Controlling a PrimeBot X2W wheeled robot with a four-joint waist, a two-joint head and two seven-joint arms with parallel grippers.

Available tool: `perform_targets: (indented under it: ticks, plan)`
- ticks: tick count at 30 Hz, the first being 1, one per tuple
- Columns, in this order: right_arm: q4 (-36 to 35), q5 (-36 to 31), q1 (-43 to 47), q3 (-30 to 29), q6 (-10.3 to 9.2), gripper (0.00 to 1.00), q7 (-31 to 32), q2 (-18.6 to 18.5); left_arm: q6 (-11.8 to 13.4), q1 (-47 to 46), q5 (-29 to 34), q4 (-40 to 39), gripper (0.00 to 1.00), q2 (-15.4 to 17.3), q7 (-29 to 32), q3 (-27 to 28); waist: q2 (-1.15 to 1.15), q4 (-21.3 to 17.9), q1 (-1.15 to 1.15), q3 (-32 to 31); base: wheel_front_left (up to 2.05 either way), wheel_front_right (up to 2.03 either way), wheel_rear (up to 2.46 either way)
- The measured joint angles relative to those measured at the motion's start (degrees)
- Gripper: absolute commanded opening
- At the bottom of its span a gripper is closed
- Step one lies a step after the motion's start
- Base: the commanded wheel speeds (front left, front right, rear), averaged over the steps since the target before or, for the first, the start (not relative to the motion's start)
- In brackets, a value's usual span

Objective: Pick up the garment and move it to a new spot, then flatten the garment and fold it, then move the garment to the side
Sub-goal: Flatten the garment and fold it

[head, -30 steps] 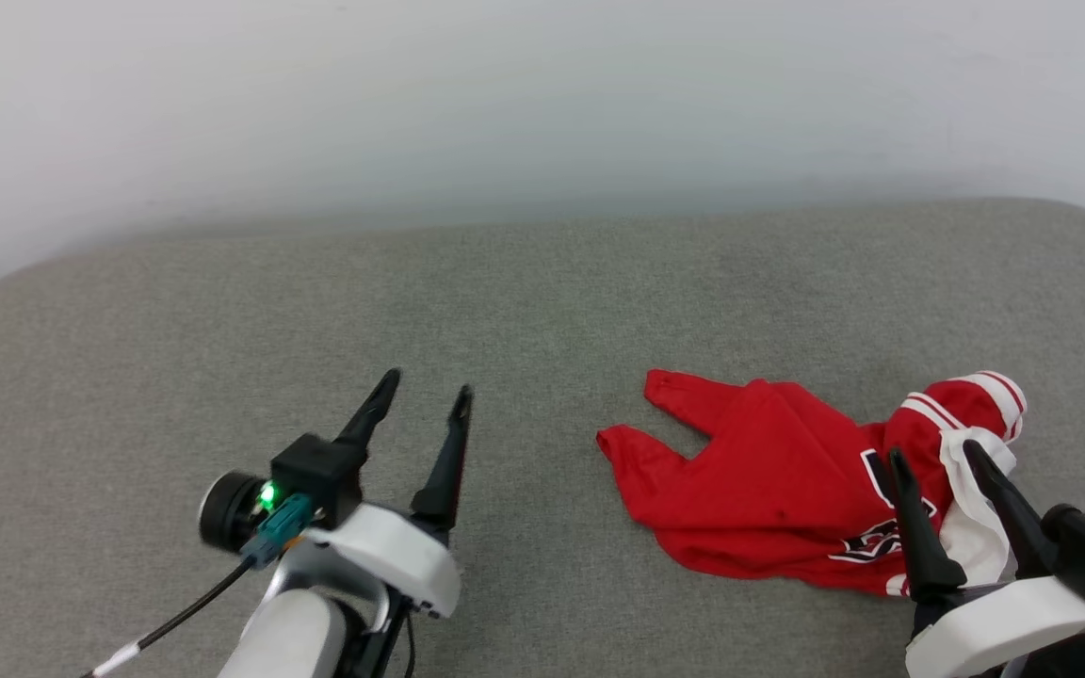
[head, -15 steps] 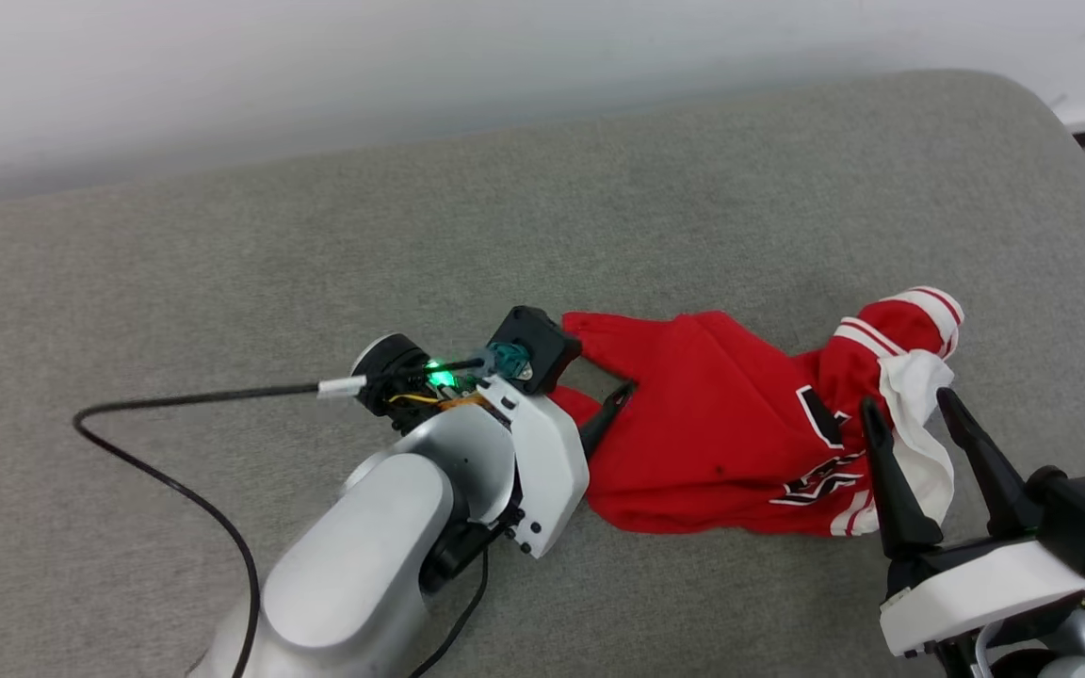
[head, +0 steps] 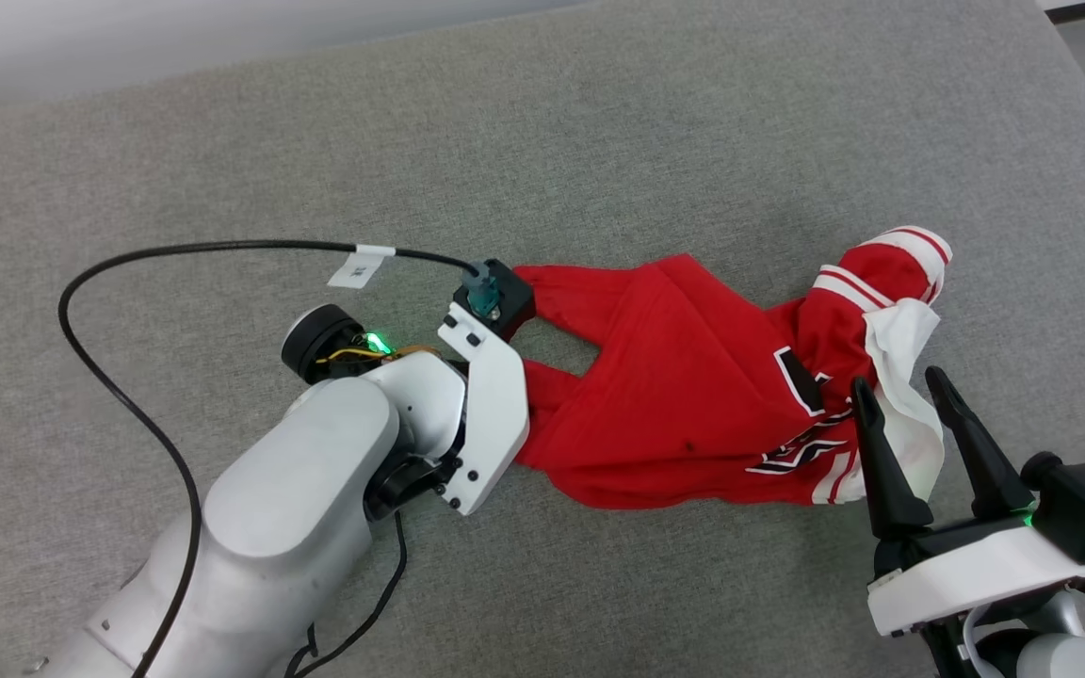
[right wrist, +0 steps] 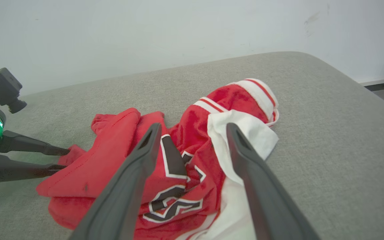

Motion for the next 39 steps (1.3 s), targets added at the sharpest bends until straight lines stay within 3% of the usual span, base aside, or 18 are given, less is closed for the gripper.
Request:
perform_targets:
  ticks: [1, 2, 3, 4, 10, 19, 24, 28, 33, 39]
  plan:
    - [0.24, 0.13, -0.08, 0.09, 0.0, 1.0, -0.22, -0.01, 0.01, -0.44, -0.7, -0.24, 0.84, 0.16, 0.8, -0.67, 0.0, -0.06, 0.0, 0.25, 0.0, 0.0, 0.0]
    - [0.51, 0.51, -0.29, 0.29, 0.0, 1.0, -0.29, 0.0, 0.02, -0.94, -0.9, -0.52, 0.39, 0.33, 1.41, -1.48, 0.0, -0.09, 0.0, 0.46, 0.0, 0.0, 0.0]
    - [0.69, 0.63, -0.62, 0.36, 0.0, 1.0, -0.47, 0.0, 0.02, -1.25, -1.08, -0.67, 0.11, 0.52, 1.58, -2.0, 0.0, -0.09, 0.0, 0.6, 0.0, 0.0, 0.0]
    - [0.81, 0.64, -0.91, 0.38, 0.0, 1.0, -0.51, 0.0, 0.07, -1.51, -1.23, -0.82, 0.0, 0.66, 1.66, -2.79, 0.0, -0.04, 0.0, 0.66, 0.0, 0.0, 0.0]
    - [1.71, 0.96, -1.09, -0.48, 0.0, 1.0, -0.9, 0.0, 0.32, -1.88, 0.59, 0.21, 0.0, 0.96, -4.55, -4.63, 0.0, 0.91, 0.0, -0.3, 0.0, 0.0, 0.0]
    - [0.8, -0.82, -0.57, -2.76, 0.0, 1.0, 1.74, 0.0, 5.67, -1.31, 2.86, 0.51, 0.0, 0.88, -18.98, -0.47, 0.0, 6.65, 0.0, -4.64, 0.0, 0.0, 0.0]
    - [-0.82, -1.15, 0.69, -4.3, 0.0, 1.0, 3.78, 0.01, 8.7, 3.2, 0.55, -4.33, 0.0, 4.55, -22.51, 3.39, 0.0, 11.33, 0.0, -6.78, 0.0, 0.0, 0.0]
    - [-1.53, -1.46, 1.51, -4.77, 0.0, 1.0, 5.21, 0.02, 12.69, 10.03, -1.53, -10.15, 0.0, 9.05, -24.38, 6.86, 0.0, 15.01, 0.0, -8.0, 0.0, 0.0, 0.0]
    - [-1.89, -1.48, 2.38, -5.57, 0.0, 1.0, 6.16, 0.02, 19.56, 24.54, -6.86, -16.39, 0.0, 14.03, -25.75, 11.73, 0.0, 17.96, 0.0, -9.88, 0.0, 0.0, 0.0]
    - [-1.88, -1.37, 4.04, -6.44, 0.0, 1.0, 6.86, 0.02, 25.79, 42.16, -14.86, -19.79, 0.0, 14.37, -26.86, 15.23, 0.0, 19.36, 0.0, -12.37, 0.0, 0.0, 0.0]
